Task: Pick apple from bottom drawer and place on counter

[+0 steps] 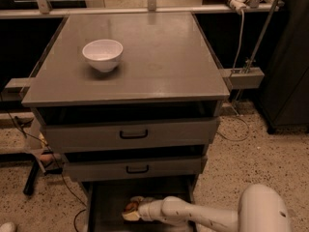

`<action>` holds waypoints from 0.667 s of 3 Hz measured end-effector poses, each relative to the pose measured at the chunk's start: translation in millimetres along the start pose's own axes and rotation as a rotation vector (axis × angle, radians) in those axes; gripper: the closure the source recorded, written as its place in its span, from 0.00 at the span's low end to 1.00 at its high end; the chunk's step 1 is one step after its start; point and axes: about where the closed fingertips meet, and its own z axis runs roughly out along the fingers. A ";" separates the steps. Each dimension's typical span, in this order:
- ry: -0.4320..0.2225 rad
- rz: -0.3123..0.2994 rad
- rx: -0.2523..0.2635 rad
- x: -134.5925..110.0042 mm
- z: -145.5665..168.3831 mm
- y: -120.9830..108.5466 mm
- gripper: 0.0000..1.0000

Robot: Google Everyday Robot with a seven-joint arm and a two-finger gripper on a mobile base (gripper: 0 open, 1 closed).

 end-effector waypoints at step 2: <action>0.011 0.044 0.036 -53.7 -81.7 26.9 1.00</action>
Offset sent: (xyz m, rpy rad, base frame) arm -0.0414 -0.0498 0.1583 -0.0317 0.0268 -0.0805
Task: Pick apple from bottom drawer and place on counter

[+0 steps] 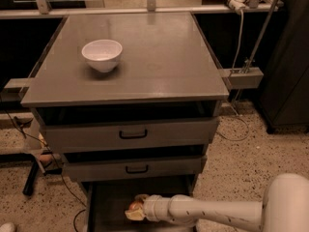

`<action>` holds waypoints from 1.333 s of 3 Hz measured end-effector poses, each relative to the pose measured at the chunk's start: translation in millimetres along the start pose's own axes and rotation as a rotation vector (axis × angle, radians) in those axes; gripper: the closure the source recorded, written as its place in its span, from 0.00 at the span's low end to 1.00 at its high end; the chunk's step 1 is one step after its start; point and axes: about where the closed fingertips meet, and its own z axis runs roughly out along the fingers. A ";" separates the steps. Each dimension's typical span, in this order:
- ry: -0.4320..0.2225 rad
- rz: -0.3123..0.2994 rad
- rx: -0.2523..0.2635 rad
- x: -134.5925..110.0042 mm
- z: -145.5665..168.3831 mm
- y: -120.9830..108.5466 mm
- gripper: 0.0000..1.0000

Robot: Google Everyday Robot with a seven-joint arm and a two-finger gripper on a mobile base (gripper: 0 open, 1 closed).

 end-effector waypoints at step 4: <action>0.051 -0.089 0.141 -103.9 -117.3 23.2 1.00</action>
Offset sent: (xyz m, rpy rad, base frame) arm -0.0220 -0.0466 0.1539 -0.1231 -0.0710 -0.0681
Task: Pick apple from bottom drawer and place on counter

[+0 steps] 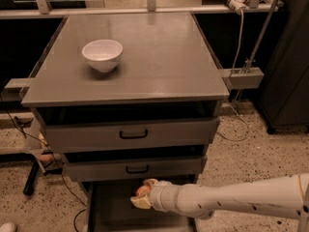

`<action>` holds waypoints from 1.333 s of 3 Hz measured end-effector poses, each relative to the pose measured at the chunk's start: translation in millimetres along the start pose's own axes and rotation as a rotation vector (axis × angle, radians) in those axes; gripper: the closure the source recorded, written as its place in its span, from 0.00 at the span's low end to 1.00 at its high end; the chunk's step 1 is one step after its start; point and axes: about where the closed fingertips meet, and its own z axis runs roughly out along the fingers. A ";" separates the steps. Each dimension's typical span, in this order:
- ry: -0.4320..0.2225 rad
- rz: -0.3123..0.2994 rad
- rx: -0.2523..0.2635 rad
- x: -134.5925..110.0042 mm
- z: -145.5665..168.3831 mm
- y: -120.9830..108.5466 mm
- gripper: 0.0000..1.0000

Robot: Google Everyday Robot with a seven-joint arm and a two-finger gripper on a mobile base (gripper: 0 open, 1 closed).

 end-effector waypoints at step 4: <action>-0.132 0.017 0.063 -66.6 -115.6 0.8 1.00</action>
Offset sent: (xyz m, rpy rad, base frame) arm -0.0211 -0.0442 0.1086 0.1149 -0.0772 -0.0809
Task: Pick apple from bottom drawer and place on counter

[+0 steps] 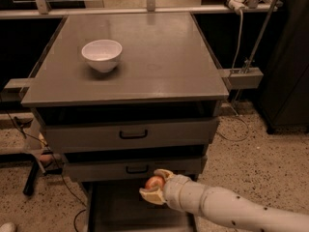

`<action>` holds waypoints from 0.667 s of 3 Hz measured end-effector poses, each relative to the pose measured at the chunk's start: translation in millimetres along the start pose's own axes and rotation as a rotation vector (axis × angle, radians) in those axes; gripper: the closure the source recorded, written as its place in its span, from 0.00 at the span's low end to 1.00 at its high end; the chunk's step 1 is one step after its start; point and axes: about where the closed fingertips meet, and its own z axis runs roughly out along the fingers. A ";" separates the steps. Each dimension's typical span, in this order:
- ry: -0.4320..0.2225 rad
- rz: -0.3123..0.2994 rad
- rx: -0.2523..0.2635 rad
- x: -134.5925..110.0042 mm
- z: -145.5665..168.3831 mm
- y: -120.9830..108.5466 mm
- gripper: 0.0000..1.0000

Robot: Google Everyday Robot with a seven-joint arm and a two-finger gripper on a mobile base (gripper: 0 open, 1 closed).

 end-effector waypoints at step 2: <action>-0.013 -0.079 0.064 -70.8 -27.0 -14.3 1.00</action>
Offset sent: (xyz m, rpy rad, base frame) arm 0.0379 0.0052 0.1168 -0.0933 -0.1350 -0.0138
